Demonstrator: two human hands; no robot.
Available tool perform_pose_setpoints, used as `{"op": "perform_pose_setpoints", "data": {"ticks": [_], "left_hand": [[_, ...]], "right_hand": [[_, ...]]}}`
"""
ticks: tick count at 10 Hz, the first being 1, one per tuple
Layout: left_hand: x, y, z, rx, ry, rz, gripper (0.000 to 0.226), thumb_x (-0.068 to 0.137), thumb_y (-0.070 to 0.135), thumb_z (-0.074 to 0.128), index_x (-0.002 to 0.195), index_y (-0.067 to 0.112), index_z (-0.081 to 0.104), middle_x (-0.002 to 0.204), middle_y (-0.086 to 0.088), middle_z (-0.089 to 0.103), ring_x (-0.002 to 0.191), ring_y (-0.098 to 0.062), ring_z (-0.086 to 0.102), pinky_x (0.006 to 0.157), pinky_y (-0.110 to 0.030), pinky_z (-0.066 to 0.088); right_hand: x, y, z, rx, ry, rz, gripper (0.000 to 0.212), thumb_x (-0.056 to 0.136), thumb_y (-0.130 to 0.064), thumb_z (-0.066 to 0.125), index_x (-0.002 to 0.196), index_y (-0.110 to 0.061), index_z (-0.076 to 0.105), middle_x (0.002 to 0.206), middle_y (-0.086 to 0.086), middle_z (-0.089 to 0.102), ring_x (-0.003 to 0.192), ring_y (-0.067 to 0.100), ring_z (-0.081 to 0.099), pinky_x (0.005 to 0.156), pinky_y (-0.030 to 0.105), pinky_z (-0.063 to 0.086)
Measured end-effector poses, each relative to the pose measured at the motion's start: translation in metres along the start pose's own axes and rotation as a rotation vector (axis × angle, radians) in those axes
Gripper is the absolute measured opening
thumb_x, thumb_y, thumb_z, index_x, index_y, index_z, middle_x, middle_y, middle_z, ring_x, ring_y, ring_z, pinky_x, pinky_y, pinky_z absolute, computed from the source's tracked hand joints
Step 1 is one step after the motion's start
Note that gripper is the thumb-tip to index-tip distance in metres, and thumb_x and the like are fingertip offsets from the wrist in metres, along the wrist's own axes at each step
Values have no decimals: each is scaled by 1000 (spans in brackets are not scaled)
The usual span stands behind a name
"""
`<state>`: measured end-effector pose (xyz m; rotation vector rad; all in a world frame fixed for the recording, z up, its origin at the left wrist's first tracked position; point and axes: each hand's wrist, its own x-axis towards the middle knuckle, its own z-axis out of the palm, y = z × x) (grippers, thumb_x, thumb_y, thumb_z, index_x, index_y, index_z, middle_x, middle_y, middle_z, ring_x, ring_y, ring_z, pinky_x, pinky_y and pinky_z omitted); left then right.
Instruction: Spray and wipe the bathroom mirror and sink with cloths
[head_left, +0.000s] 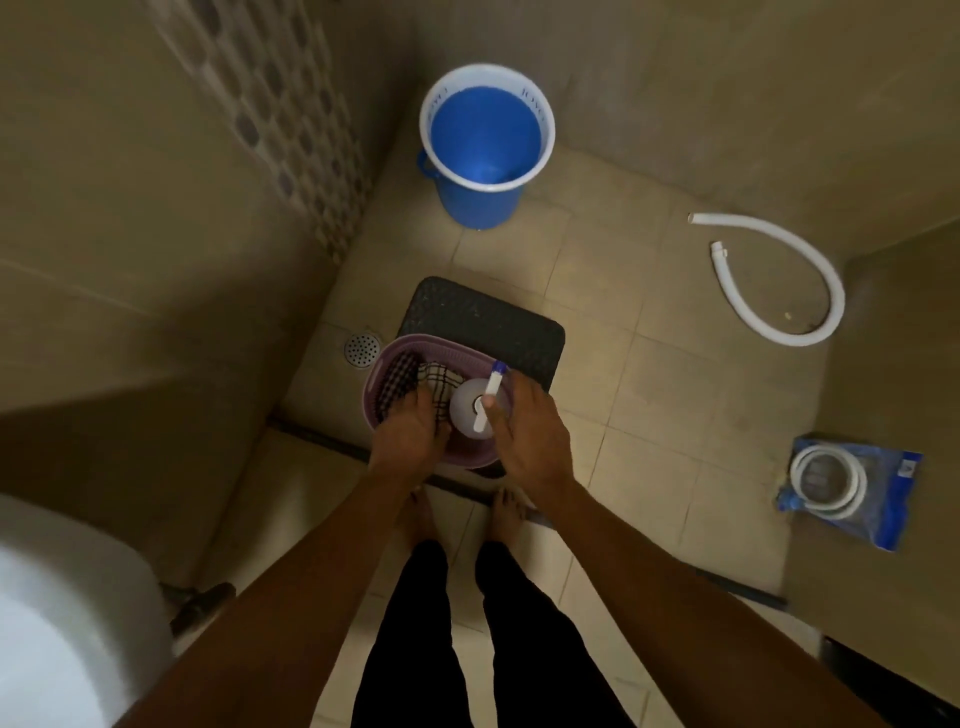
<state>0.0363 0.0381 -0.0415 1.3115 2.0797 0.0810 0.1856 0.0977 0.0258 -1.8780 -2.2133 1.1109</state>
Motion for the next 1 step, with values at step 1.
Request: {"op": "perform_pose_setpoints", "data": {"ticks": [1], "left_hand": [[-31, 8, -8, 68, 77, 72, 68, 99, 43, 38, 152, 10, 14, 158, -14, 23, 146, -29, 21, 119, -44, 22]], "right_hand": [[-9, 15, -17, -241, -96, -125, 77, 94, -66, 11, 153, -17, 25, 158, 9, 31, 147, 28, 26, 117, 46, 30]]}}
